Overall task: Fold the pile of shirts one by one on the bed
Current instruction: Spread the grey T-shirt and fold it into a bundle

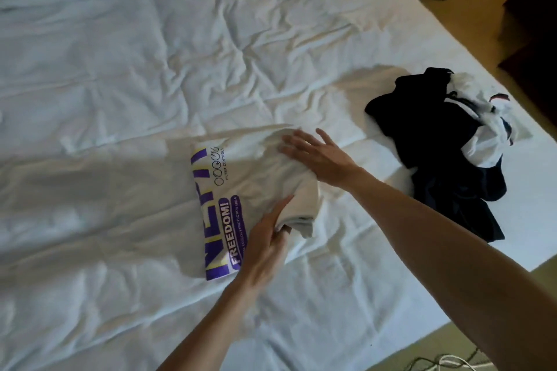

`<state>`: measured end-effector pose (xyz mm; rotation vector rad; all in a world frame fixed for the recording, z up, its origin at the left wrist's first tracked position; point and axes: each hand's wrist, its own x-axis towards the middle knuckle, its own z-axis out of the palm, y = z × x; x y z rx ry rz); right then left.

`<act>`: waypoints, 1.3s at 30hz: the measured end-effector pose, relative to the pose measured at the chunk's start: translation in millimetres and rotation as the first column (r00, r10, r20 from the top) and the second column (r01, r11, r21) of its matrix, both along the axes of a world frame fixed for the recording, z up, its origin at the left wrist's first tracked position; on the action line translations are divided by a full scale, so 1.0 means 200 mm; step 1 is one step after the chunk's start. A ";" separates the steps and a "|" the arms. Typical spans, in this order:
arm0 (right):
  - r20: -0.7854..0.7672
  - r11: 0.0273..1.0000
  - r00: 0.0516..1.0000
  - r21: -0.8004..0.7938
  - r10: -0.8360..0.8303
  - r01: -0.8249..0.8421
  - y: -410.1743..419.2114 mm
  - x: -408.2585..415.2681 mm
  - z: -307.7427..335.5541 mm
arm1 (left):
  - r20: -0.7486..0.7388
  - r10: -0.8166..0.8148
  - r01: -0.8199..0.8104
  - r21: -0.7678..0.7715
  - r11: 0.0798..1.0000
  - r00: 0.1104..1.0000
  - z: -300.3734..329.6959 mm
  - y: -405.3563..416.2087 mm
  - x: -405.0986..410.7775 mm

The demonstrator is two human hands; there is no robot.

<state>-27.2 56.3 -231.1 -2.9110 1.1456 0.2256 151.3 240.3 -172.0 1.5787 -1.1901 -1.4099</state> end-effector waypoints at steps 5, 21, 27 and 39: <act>0.282 0.999 0.959 -0.034 0.036 -0.028 -0.08 0.03 0.14 | -0.116 0.067 -0.055 0.109 0.993 0.991 0.23 -0.02 0.24; 0.368 0.270 0.584 0.930 -0.724 -0.251 0.21 0.71 1.04 | -0.569 0.476 -0.400 0.263 0.878 0.670 0.66 0.14 1.21; -0.055 -0.079 0.598 0.997 -0.799 -0.014 0.19 1.01 0.78 | -0.357 0.609 -0.405 0.500 0.765 0.708 0.47 0.12 1.49; 0.204 0.527 0.514 0.574 -0.833 0.627 0.58 1.14 0.14 | 0.486 0.547 -0.653 0.067 0.754 0.682 -0.18 0.15 1.66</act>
